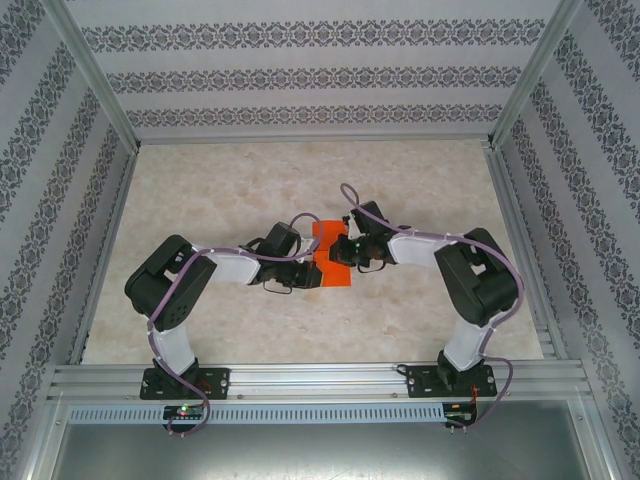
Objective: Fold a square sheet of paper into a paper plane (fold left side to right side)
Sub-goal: Fold the triangle a second time at the center of the table.
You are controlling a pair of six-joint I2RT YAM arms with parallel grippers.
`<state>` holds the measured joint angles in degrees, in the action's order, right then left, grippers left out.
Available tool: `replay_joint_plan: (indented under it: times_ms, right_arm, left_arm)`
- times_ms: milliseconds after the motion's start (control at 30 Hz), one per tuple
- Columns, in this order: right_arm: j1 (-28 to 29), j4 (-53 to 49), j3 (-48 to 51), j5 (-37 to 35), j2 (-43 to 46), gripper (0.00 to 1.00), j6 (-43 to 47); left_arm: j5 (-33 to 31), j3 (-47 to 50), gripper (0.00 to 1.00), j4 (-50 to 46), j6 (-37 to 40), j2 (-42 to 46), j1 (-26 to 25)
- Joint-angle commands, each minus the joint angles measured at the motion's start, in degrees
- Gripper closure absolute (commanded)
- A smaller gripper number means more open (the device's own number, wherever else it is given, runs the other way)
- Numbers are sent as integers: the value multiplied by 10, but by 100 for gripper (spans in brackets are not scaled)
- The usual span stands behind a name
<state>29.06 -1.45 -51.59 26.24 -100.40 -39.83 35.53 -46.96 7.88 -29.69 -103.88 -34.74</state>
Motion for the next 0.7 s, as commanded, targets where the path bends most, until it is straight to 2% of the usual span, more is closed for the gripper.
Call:
replay_joint_plan:
  times_ms: [0, 133, 367, 667]
  right_arm:
    - [12, 21, 35, -9, 49, 100, 8]
    - [25, 63, 79, -15, 77, 100, -2]
    - [49, 133, 87, -15, 32, 100, -23]
    - [58, 130, 69, -29, 1, 100, -13]
  left_arm:
    - [-21, 24, 94, -21, -3, -12, -6]
    - [-19, 23, 94, -21, -1, -13, -7]
    - [-23, 22, 95, -28, 3, -10, -8]
    - [-26, 16, 95, -41, 8, -5, -8]
